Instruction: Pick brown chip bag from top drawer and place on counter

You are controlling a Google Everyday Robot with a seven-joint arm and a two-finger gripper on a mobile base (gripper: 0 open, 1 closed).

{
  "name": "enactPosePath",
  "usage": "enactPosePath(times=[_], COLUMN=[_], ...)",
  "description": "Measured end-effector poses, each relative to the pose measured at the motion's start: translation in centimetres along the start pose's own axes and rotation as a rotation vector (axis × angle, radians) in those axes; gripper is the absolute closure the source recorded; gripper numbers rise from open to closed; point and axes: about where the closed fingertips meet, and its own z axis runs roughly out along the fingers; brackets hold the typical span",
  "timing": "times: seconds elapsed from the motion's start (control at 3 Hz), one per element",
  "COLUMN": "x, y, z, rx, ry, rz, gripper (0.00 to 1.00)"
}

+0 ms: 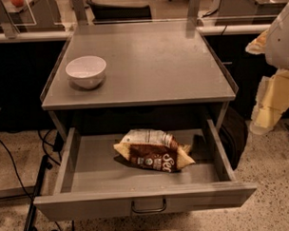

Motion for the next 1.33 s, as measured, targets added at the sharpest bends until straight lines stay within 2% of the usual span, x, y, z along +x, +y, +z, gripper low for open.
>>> enactPosePath(times=[0.33,0.67,1.0,1.33], x=[0.0,0.0,0.0,0.0], y=[0.0,0.0,0.0,0.0], z=[0.0,0.0,0.0,-0.01], rx=[0.0,0.0,0.0,0.0], ry=[0.0,0.0,0.0,0.0], rz=[0.0,0.0,0.0,0.0], gripper=[0.02,0.11,0.25,0.48])
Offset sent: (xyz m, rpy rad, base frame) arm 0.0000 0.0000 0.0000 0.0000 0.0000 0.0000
